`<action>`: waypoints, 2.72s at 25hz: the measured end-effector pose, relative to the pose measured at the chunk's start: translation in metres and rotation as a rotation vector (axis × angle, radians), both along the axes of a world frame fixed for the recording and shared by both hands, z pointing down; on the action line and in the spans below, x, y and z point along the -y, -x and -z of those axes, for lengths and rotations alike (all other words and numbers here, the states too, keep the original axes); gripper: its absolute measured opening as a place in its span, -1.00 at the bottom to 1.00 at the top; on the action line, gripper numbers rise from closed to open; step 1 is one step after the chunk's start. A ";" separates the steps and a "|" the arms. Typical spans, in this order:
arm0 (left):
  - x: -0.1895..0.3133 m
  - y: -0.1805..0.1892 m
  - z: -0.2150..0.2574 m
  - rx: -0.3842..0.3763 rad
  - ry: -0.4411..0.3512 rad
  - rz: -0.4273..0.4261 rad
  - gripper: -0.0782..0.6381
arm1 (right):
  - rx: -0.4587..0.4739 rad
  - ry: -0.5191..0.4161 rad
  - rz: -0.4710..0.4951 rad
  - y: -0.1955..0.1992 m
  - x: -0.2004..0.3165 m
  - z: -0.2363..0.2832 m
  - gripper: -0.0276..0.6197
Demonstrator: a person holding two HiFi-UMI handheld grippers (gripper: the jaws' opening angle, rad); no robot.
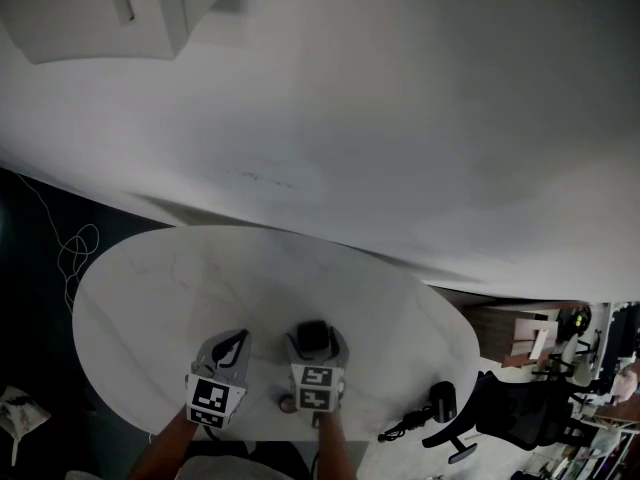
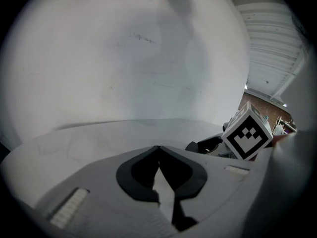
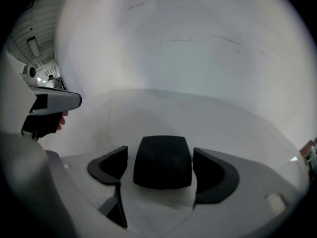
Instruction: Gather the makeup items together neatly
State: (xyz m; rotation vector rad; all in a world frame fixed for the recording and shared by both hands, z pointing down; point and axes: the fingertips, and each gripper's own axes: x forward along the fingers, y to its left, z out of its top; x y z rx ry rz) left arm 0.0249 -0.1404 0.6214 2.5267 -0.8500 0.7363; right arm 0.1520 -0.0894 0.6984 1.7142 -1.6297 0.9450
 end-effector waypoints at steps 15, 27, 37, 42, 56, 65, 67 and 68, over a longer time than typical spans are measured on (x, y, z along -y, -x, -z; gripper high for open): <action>-0.004 -0.002 0.004 -0.010 -0.012 -0.022 -0.75 | -0.008 0.009 -0.019 -0.005 -0.005 0.007 0.13; -0.023 -0.011 0.033 -0.056 -0.055 -0.090 -0.75 | -0.037 -0.068 -0.074 -0.014 -0.018 0.052 0.13; -0.047 -0.022 0.054 -0.092 -0.080 -0.113 -0.75 | -0.077 -0.121 -0.138 -0.038 -0.060 0.090 0.13; -0.063 -0.025 0.067 -0.097 -0.121 -0.114 -0.75 | -0.081 -0.147 -0.154 -0.047 -0.086 0.102 0.13; -0.123 -0.038 0.087 -0.095 -0.168 -0.123 -0.75 | -0.082 -0.157 -0.189 -0.066 -0.163 0.112 0.13; -0.150 -0.043 0.075 -0.071 -0.165 -0.132 -0.75 | -0.065 -0.125 -0.205 -0.074 -0.197 0.091 0.13; -0.156 -0.044 0.068 -0.068 -0.157 -0.133 -0.75 | -0.057 -0.113 -0.212 -0.074 -0.204 0.084 0.13; -0.158 -0.045 0.065 -0.066 -0.154 -0.134 -0.75 | -0.053 -0.108 -0.215 -0.074 -0.207 0.080 0.13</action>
